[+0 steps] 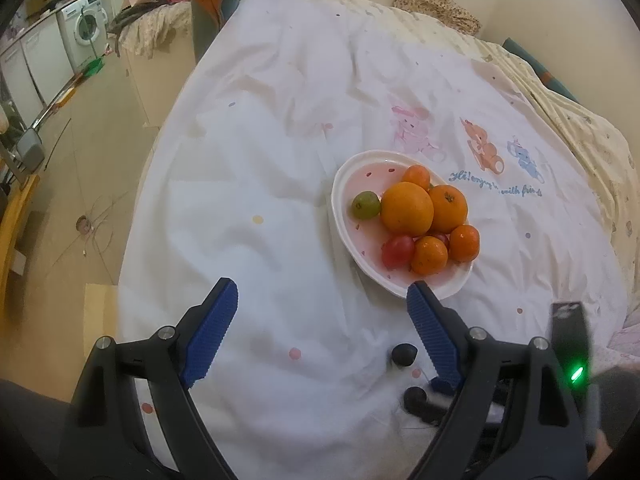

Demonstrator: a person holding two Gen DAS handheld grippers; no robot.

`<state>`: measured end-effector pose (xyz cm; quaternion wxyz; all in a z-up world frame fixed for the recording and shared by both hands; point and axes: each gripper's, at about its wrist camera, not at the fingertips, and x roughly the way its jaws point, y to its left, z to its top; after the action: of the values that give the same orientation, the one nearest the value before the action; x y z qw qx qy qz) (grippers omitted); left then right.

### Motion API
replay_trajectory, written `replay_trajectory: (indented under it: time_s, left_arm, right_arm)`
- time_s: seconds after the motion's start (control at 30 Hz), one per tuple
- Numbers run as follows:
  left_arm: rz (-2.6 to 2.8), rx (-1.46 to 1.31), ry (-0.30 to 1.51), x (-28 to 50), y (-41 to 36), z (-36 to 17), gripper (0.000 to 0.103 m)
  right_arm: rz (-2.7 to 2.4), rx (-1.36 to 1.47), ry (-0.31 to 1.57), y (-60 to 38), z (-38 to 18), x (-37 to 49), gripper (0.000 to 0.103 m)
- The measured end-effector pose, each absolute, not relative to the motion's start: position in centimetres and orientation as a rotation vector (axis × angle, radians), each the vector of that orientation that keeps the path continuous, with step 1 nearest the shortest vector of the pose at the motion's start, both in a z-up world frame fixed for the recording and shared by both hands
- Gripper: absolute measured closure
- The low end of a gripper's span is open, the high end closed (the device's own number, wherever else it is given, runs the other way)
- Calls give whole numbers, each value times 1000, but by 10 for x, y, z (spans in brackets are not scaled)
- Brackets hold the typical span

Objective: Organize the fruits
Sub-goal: 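Grasp a small dark round fruit with the right gripper, then grasp the other dark fruit with the left gripper while the right gripper holds its own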

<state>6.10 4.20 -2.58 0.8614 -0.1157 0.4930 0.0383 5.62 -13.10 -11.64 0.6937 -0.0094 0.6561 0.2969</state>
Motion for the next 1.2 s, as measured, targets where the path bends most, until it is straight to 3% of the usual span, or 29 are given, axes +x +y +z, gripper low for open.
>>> replay_trajectory:
  time_s: [0.1, 0.17, 0.5, 0.87, 1.07, 1.2]
  left_arm:
    - [77, -241, 1038, 62, 41, -26, 19]
    - [78, -240, 1037, 62, 41, -26, 19]
    - [107, -207, 1090, 65, 37, -38, 19]
    - [-80, -31, 1184, 71, -31, -67, 19]
    - [-144, 36, 1230, 69, -59, -88, 26]
    - [-161, 43, 1280, 70, -67, -104, 38]
  right_arm:
    - [651, -117, 1445, -122, -121, 50, 71]
    - [649, -134, 1438, -123, -120, 50, 80]
    - [589, 82, 1369, -170, -88, 65, 81]
    - [423, 336, 1207, -244, -49, 73, 81]
    - [391, 376, 1189, -256, -48, 74, 81]
    - [373, 381, 1203, -267, -53, 72, 81]
